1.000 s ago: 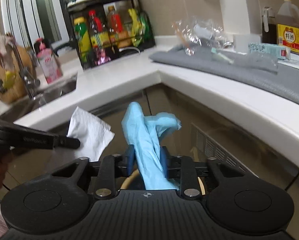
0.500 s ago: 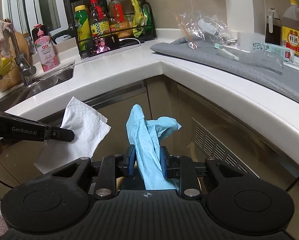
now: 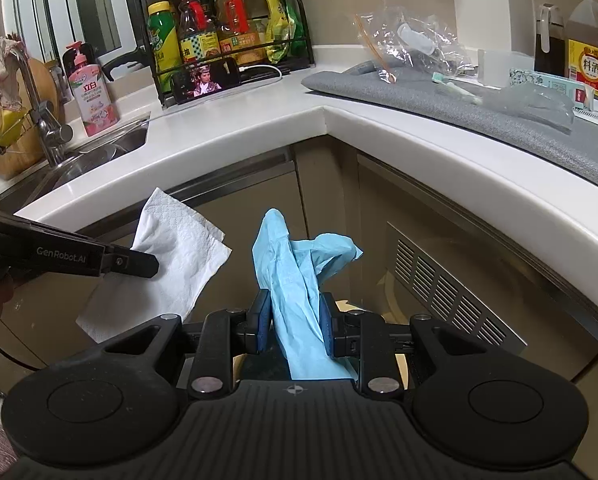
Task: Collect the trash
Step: 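Carry the tissue and blue glove down toward the trash bin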
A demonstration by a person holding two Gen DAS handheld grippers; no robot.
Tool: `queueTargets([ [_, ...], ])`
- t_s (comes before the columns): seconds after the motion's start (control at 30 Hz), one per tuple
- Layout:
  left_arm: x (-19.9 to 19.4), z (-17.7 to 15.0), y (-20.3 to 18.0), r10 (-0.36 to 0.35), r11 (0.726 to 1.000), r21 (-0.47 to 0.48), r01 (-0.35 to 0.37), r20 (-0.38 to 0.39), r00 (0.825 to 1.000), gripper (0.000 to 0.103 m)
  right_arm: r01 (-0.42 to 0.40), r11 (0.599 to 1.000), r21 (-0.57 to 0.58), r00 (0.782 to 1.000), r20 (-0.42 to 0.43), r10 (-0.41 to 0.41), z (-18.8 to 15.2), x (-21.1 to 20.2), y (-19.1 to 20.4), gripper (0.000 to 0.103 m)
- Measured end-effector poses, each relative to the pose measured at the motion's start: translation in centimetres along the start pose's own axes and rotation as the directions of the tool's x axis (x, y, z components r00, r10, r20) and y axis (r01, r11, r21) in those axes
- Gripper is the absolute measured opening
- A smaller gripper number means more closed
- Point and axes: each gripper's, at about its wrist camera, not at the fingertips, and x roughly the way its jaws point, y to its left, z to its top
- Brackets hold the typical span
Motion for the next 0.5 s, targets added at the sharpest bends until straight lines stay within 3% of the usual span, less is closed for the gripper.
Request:
queueTargets([
  [0.5,2.5,-0.1,-0.1,0.003,1.000,0.004,-0.003,-0.048,0.999,0.001,0.003,1.000,-0.011,0.999,-0.047,-0.003,-0.4,1.7,-0.2,0.028],
])
